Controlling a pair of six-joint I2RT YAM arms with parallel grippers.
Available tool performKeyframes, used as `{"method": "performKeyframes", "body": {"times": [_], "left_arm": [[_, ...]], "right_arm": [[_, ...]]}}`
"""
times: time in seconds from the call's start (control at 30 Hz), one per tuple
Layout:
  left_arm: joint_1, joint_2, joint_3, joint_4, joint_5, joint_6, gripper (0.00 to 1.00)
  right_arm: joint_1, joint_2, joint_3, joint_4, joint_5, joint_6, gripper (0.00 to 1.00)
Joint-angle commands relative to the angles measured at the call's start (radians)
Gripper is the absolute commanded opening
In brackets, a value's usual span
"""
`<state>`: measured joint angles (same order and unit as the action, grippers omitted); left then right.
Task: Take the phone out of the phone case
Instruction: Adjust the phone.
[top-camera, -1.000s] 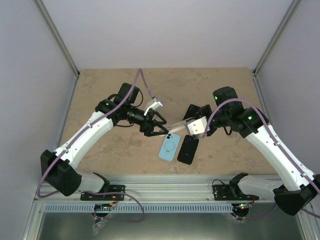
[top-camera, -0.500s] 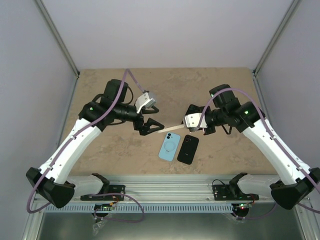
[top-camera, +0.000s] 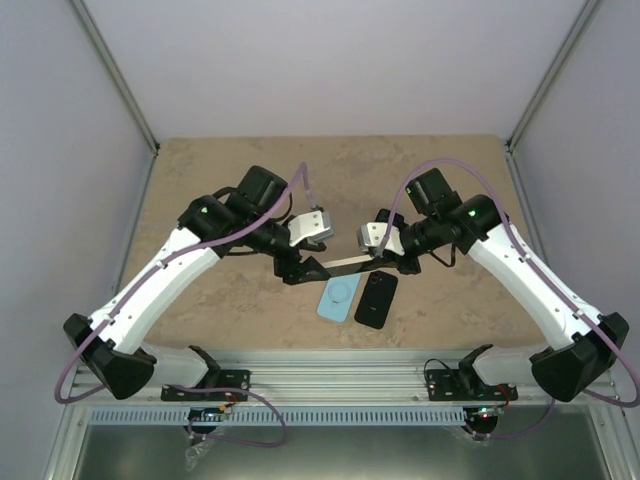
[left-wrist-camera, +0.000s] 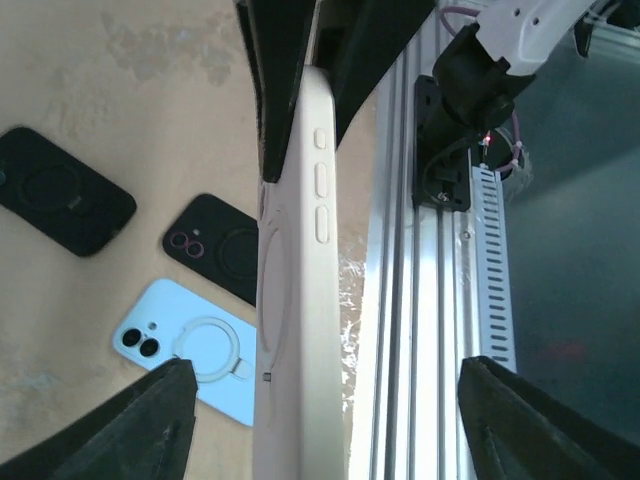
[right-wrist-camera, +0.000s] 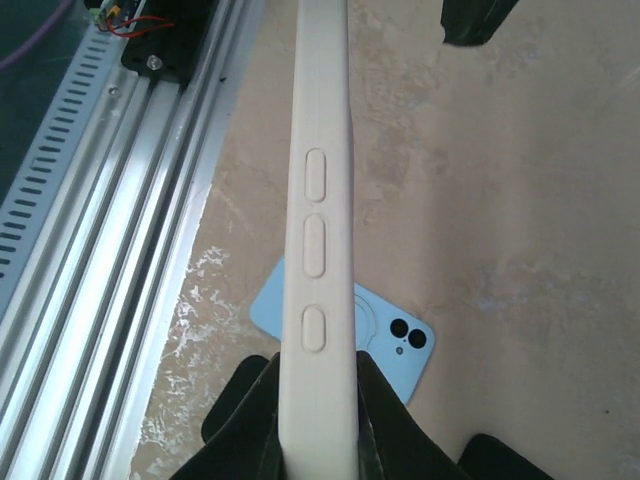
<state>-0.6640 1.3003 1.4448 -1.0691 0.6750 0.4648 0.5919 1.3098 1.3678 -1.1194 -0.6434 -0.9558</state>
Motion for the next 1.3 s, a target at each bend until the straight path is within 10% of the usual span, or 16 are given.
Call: {"method": "performKeyframes", "body": {"times": [0.0,0.63,1.27], "left_arm": [[-0.027,0.049,0.059,-0.067,-0.074,0.05,0.69],[-0.118,0.151,0.134,-0.115,-0.202,0.115,0.38],[-0.12,0.107,0.07,-0.095,-0.186,0.13,0.4]], "right_arm": [[0.005,-0.003,0.007,0.0,-0.09,0.047,0.0],[0.005,0.047,0.031,-0.037,-0.133,0.111,0.01],[0.0,0.065,0.064,-0.071,-0.169,0.133,0.01]]}}
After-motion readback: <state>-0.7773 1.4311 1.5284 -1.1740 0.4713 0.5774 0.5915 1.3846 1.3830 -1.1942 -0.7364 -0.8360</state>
